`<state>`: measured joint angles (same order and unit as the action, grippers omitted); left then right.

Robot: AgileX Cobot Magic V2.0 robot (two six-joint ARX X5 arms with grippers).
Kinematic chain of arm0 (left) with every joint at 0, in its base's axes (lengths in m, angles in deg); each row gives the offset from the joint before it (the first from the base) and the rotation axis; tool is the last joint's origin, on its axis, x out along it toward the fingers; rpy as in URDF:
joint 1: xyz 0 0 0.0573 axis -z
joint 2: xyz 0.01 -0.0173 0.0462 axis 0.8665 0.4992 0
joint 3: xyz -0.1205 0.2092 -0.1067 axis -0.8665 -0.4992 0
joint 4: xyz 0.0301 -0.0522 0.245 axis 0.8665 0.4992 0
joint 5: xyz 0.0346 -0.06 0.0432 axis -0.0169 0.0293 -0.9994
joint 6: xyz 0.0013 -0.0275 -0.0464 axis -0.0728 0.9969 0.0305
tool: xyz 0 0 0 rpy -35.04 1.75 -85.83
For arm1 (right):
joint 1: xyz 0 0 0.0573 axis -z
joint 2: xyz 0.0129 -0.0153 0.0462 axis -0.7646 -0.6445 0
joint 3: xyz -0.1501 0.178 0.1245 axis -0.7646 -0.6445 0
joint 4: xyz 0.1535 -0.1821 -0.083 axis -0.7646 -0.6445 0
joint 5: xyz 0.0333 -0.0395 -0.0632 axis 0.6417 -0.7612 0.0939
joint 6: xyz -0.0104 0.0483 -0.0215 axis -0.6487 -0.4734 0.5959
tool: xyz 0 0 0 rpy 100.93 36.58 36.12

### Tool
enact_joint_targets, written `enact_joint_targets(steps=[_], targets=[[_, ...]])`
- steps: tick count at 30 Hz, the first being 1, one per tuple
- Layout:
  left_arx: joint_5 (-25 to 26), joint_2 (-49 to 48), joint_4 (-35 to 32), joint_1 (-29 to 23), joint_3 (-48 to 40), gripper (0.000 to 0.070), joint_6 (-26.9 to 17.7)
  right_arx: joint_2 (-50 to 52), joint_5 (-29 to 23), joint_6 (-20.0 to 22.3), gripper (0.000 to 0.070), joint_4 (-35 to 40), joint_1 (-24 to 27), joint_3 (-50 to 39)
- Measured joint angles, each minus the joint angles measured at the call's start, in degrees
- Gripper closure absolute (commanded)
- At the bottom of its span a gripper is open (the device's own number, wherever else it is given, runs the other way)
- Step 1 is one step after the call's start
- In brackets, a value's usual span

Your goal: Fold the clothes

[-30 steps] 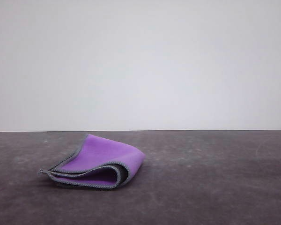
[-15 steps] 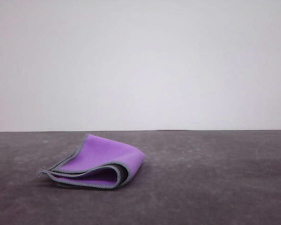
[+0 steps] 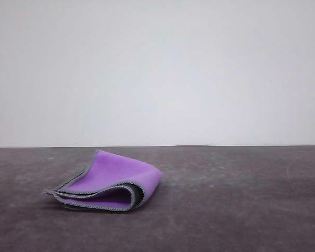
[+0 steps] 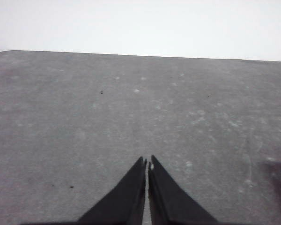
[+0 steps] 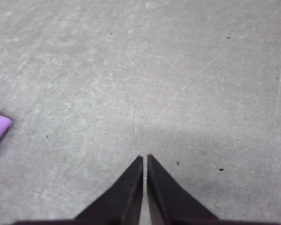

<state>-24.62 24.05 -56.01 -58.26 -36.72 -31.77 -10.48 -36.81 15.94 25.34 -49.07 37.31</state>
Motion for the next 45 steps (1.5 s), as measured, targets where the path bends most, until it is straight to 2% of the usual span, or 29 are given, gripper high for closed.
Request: enact_joint_targets(steps=[22, 26, 31, 35, 38, 42, 45], targets=[[0.16, 0.00, 0.18, -0.01, 0.00, 0.0700, 0.07, 0.00, 0.00, 0.03, 0.0688, -0.02, 0.00, 0.00], [0.16, 0.00, 0.20, -0.01, 0.00, 0.0700, 0.07, 0.69, -2.43, 3.13, 0.0688, -0.02, 0.00, -0.06], [0.16, 0.00, 0.18, -0.01, 0.00, 0.0700, 0.07, 7.29, -9.19, 5.64, 0.0688, 3.55, -0.10, -4.45], [0.16, 0.00, 0.20, -0.01, 0.00, 0.0700, 0.07, 13.68, -11.44, 5.86, 0.0688, 10.44, -0.69, -12.45], [0.16, 0.00, 0.18, -0.01, 0.00, 0.0700, 0.07, 20.04, -12.84, 4.90, 0.0688, 13.62, -0.83, -18.39], [0.16, 0.00, 0.18, -0.01, 0.00, 0.0700, 0.07, 28.60, -17.16, 2.71, 0.0688, 14.56, -1.04, -23.68], [0.16, 0.00, 0.20, -0.01, 0.00, 0.0700, 0.07, 33.80, -18.03, 1.69, 0.0688, 14.58, -1.32, -26.76]])
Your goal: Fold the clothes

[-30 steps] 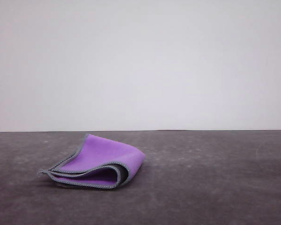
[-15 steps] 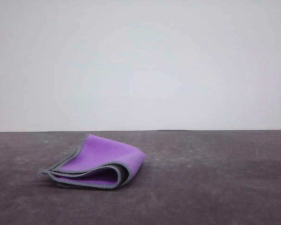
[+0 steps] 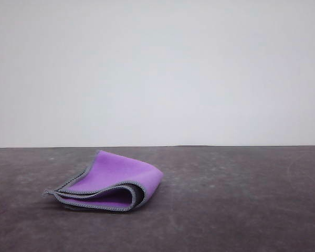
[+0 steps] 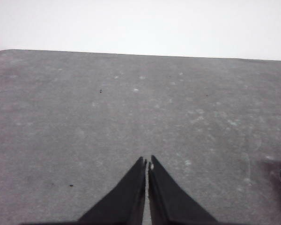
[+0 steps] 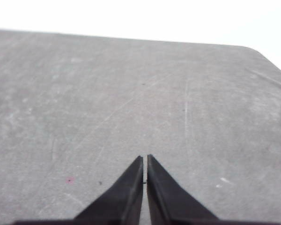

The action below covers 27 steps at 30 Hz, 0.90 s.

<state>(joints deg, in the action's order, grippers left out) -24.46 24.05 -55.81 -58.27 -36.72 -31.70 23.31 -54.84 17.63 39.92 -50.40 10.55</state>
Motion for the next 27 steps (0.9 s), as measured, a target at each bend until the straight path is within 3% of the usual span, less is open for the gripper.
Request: enact_joint_targets(steps=[5, 27], targets=[[0.00, 0.00, -0.01, 0.01, 0.00, 0.0700, 0.02, 4.74, 0.07, -0.64, 0.0688, 0.98, -0.37, -3.42], [0.00, 0.02, 0.02, 0.00, 0.00, 0.0700, 0.02, 4.56, 0.10, -1.95, 0.0688, 2.13, -0.49, -4.72]])
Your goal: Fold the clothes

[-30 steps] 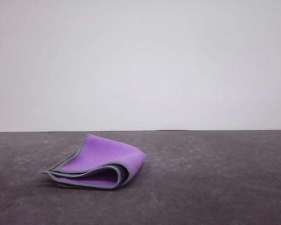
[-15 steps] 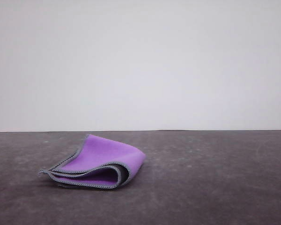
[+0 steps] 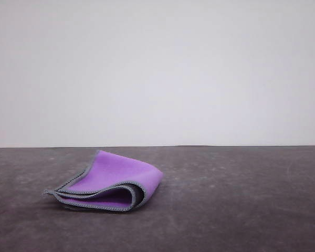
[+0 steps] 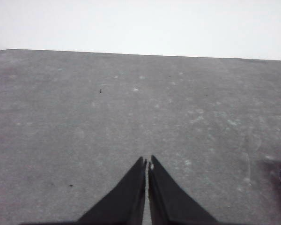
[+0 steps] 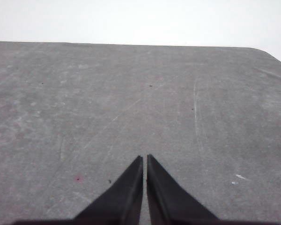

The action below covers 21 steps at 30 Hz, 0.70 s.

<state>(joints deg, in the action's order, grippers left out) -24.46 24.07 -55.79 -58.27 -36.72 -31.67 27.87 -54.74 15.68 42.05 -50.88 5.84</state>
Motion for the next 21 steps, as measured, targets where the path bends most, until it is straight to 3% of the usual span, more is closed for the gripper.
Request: enact_joint_targets(steps=[21], targets=[[0.00, 0.00, 0.00, 0.00, 0.00, 0.0700, 0.00, 0.00, 0.00, -0.01, 0.0688, -0.01, 0.00, 0.00]])
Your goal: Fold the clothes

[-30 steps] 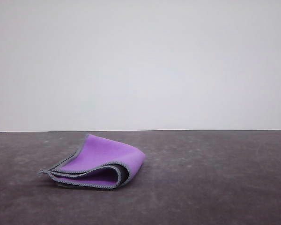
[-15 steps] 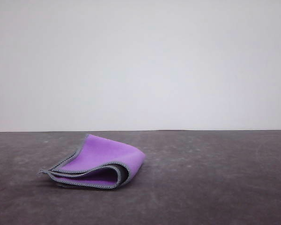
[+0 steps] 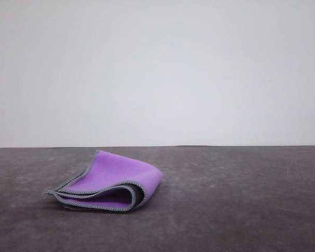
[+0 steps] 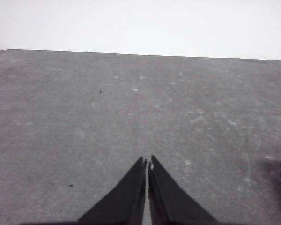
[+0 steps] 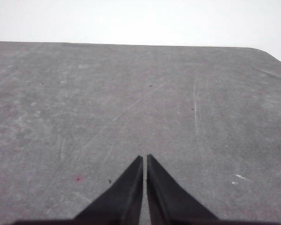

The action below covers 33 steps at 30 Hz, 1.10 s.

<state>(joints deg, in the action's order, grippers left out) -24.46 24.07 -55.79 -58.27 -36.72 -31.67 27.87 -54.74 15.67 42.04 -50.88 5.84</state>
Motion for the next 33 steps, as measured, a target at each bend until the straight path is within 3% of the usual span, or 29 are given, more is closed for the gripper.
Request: enact_joint_targets(steps=[33], targets=[[0.00, 0.00, 0.00, 0.01, 0.00, 0.0700, 0.00, 0.00, 0.01, 0.00, 0.0688, 0.01, 0.00, 0.00]])
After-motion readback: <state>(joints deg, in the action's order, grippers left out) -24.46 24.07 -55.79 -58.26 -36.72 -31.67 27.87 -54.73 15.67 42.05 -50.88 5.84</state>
